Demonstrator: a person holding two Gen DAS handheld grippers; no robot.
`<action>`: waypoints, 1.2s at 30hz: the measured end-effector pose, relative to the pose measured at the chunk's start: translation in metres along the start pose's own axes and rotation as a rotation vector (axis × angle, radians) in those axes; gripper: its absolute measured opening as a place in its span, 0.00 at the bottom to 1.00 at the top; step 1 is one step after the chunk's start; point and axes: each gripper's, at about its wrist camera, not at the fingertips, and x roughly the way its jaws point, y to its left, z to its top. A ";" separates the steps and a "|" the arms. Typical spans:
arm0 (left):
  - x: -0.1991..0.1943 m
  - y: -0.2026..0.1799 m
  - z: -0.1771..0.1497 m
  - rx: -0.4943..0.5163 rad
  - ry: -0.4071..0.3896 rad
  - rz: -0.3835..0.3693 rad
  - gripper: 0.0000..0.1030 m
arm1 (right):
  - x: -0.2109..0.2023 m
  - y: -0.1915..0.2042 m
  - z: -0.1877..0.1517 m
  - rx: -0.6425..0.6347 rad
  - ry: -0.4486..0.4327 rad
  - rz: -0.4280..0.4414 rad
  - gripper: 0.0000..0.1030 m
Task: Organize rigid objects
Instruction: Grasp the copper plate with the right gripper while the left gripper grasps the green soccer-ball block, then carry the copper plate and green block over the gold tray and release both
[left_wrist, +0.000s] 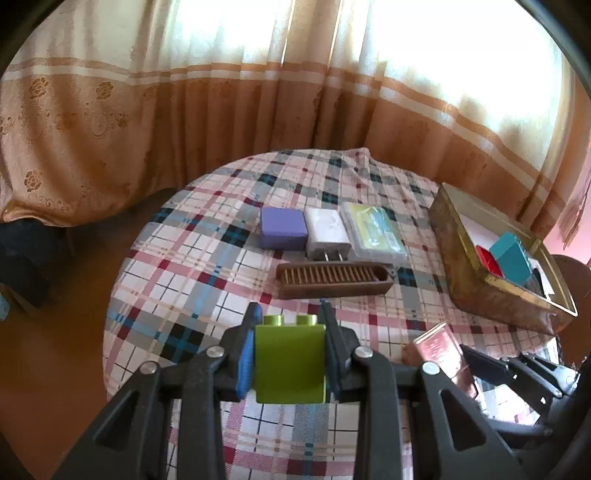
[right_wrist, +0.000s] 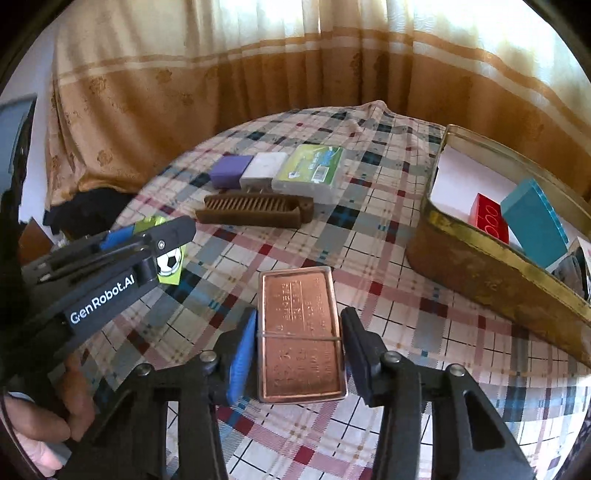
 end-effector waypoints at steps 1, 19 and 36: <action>-0.001 0.001 0.000 -0.005 -0.006 0.002 0.30 | -0.004 -0.004 -0.001 0.018 -0.020 0.009 0.47; -0.025 0.007 -0.004 -0.034 -0.157 -0.050 0.30 | -0.070 -0.026 -0.013 0.175 -0.379 0.057 0.47; -0.041 -0.005 -0.001 -0.003 -0.226 -0.072 0.30 | -0.072 -0.041 -0.017 0.245 -0.409 0.067 0.47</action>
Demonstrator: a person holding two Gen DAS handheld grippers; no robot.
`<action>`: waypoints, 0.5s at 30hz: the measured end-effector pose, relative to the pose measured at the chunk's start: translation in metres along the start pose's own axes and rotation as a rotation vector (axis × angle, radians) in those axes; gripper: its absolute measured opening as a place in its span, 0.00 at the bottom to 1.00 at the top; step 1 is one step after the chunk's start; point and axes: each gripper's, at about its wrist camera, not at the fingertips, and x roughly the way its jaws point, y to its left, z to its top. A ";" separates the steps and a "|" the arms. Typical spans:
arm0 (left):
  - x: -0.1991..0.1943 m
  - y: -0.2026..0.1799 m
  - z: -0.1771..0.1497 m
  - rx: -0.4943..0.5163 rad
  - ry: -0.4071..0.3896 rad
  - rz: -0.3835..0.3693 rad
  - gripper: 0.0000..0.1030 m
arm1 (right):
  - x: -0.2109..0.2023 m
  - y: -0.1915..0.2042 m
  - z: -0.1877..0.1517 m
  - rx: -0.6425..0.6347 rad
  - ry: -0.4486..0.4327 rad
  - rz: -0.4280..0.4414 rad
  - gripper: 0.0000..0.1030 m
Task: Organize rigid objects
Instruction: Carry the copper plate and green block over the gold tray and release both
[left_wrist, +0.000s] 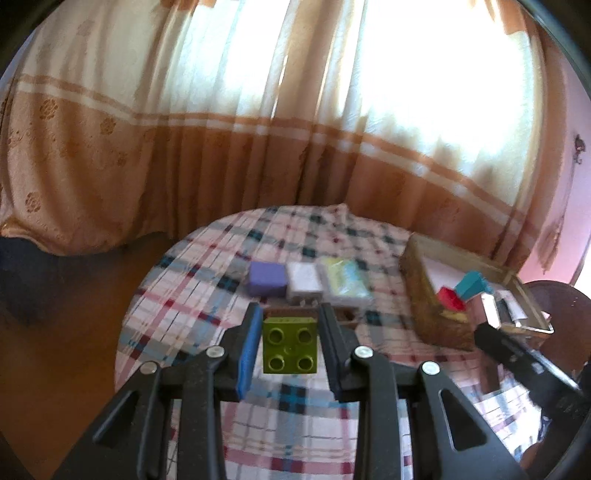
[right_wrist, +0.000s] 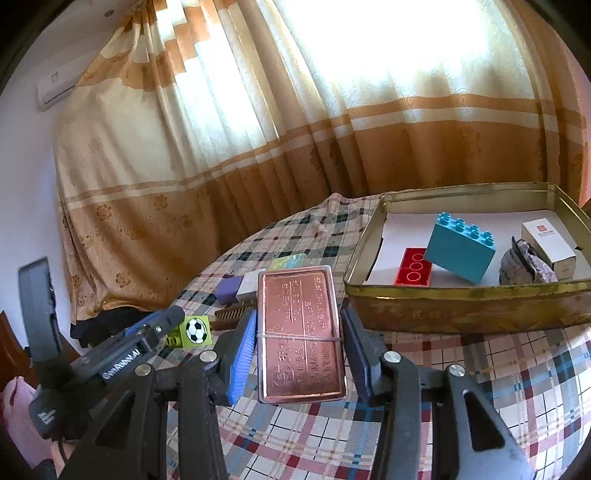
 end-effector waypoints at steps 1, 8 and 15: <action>-0.003 -0.004 0.004 0.006 -0.016 -0.007 0.30 | -0.001 0.000 0.000 -0.002 -0.005 -0.003 0.47; -0.014 -0.026 0.023 0.036 -0.066 -0.043 0.30 | -0.017 -0.013 0.011 0.010 -0.056 -0.038 0.47; -0.013 -0.054 0.035 0.068 -0.082 -0.078 0.30 | -0.031 -0.037 0.023 0.037 -0.099 -0.090 0.47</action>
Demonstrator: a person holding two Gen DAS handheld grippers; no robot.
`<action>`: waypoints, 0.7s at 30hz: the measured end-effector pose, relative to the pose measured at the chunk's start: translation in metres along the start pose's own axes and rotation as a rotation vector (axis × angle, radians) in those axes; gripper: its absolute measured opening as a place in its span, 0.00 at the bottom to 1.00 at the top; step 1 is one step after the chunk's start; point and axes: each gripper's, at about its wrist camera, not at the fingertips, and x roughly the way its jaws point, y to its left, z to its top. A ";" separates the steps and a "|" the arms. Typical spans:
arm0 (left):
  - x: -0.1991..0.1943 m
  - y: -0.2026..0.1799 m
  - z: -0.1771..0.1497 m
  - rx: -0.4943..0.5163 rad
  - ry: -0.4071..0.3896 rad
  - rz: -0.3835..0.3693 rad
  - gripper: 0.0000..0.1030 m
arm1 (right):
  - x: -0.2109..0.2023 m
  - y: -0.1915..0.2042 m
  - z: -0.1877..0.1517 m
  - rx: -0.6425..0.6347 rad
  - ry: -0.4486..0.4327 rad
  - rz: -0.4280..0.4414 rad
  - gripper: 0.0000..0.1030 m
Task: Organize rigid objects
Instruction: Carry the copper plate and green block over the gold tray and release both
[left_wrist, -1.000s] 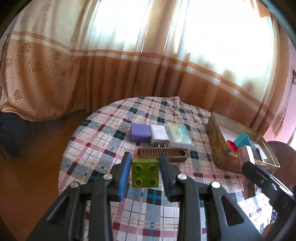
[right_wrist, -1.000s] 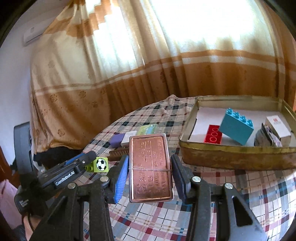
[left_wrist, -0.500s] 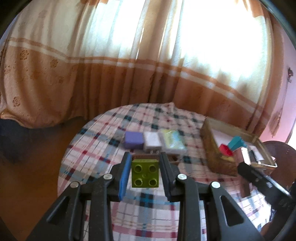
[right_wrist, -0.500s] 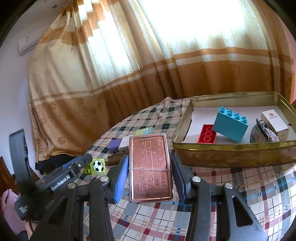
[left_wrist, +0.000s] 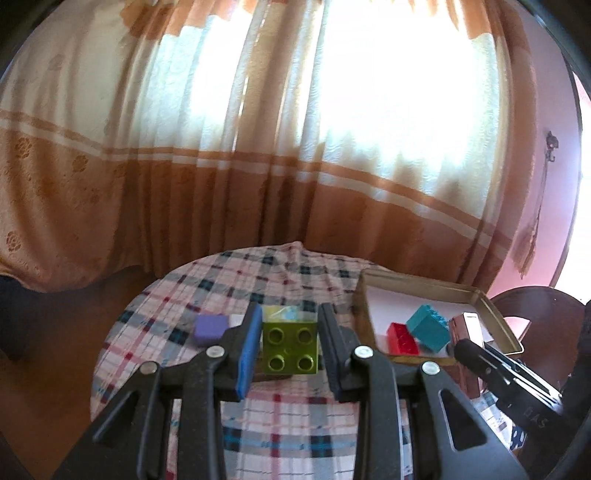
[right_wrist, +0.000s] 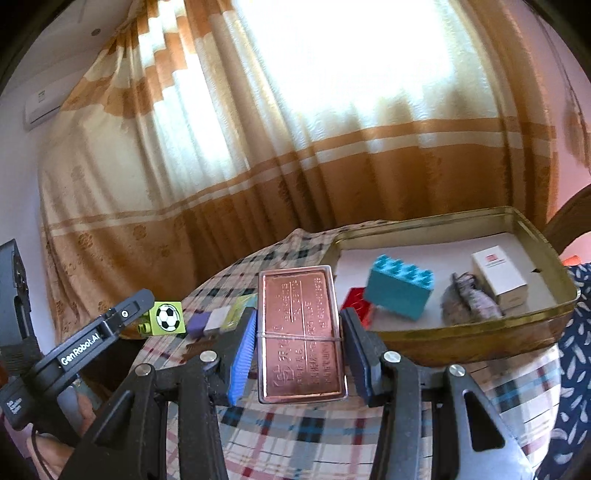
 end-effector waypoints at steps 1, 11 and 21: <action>0.001 -0.005 0.003 0.006 -0.006 -0.010 0.30 | -0.002 -0.002 0.002 0.000 -0.004 -0.007 0.47; 0.020 -0.057 0.029 0.064 -0.031 -0.099 0.30 | -0.018 -0.048 0.034 0.017 -0.072 -0.117 0.47; 0.053 -0.120 0.045 0.123 -0.018 -0.190 0.30 | -0.025 -0.113 0.075 0.043 -0.121 -0.239 0.47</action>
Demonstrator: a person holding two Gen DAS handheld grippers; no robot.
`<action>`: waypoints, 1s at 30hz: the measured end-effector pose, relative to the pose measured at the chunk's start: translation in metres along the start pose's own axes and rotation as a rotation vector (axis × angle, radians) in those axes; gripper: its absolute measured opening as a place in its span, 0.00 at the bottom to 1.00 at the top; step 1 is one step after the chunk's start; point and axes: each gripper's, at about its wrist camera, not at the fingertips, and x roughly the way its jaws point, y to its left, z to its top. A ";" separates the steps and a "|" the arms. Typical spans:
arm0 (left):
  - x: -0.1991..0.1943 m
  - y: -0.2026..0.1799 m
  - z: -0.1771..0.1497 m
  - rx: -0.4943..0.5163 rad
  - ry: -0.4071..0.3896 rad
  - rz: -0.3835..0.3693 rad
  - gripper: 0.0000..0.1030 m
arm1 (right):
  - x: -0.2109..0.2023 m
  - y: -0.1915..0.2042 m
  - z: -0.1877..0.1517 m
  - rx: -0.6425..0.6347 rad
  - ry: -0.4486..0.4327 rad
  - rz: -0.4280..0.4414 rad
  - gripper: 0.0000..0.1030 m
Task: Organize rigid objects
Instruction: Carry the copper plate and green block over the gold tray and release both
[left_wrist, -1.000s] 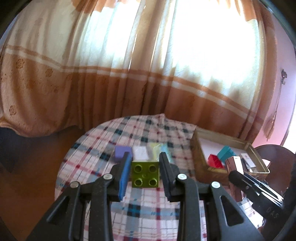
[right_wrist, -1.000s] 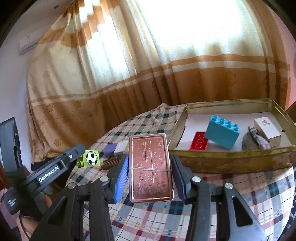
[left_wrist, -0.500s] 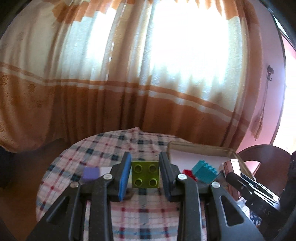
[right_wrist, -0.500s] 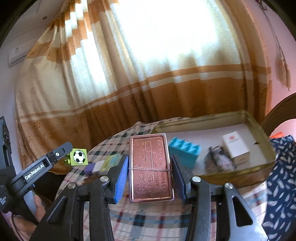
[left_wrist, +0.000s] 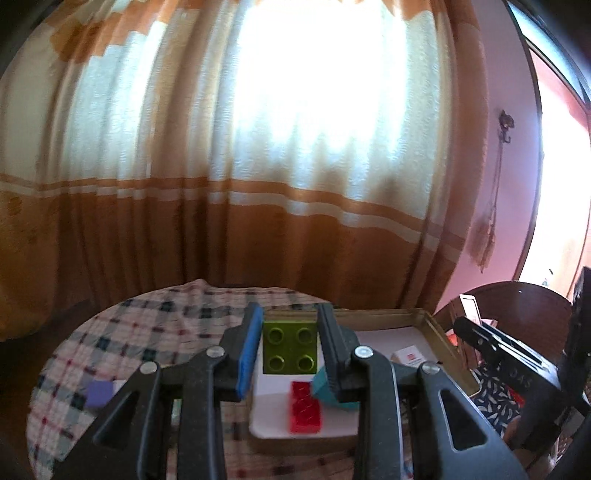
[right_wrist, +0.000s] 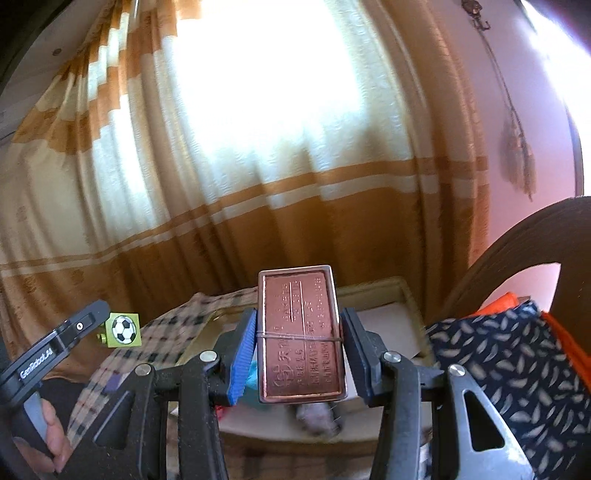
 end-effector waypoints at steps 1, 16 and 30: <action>0.004 -0.006 0.001 0.007 0.002 -0.009 0.30 | 0.002 -0.005 0.003 -0.001 -0.002 -0.009 0.47; 0.086 -0.070 0.003 0.042 0.125 -0.061 0.30 | 0.068 -0.056 0.033 -0.009 0.083 -0.075 0.47; 0.138 -0.086 -0.015 0.063 0.265 0.003 0.30 | 0.114 -0.058 0.027 -0.043 0.246 -0.055 0.47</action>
